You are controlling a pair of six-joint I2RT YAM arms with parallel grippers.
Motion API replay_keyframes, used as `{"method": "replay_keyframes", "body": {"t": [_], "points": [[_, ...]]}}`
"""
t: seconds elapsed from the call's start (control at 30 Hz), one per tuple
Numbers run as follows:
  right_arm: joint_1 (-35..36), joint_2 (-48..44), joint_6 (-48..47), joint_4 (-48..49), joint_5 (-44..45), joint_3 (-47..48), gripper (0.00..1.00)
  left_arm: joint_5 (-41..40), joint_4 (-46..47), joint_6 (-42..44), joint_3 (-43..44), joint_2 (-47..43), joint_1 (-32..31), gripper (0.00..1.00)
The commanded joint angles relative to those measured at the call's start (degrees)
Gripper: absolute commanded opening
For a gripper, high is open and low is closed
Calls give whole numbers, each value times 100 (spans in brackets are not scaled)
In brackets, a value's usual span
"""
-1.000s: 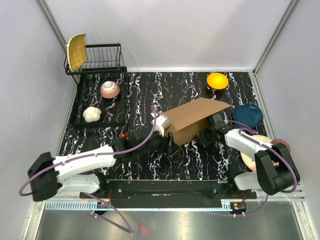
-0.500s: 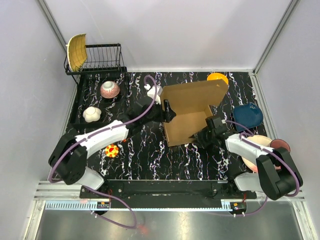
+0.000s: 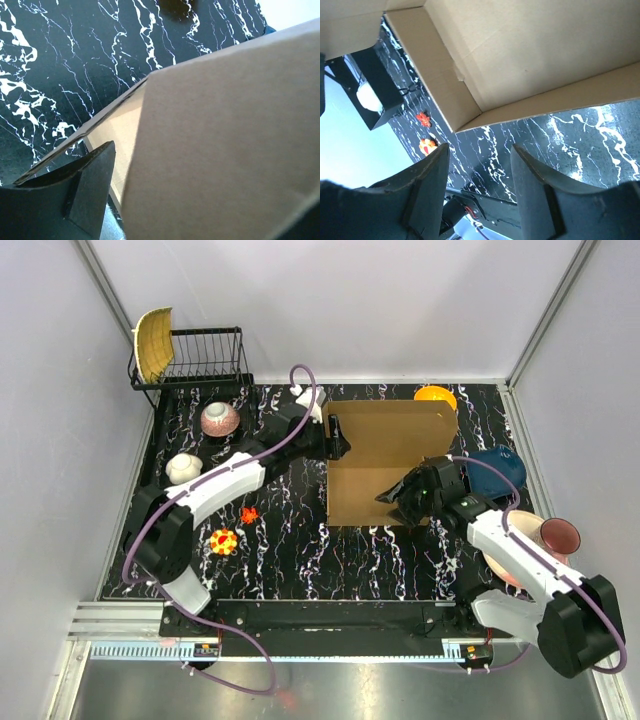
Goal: Fold the paper box
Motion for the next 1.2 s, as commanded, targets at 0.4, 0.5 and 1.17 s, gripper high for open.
{"method": "replay_keyframes", "body": {"t": [0.4, 0.5, 1.17], "points": [[449, 1528, -2959, 503, 1425, 929, 52, 558, -582, -525, 1998, 1002, 283, 73], [659, 1704, -3126, 486, 1661, 921, 51, 567, -863, -657, 2534, 1522, 371, 73], [1065, 2039, -3390, 425, 2154, 921, 51, 567, -337, -807, 1711, 745, 995, 74]]}}
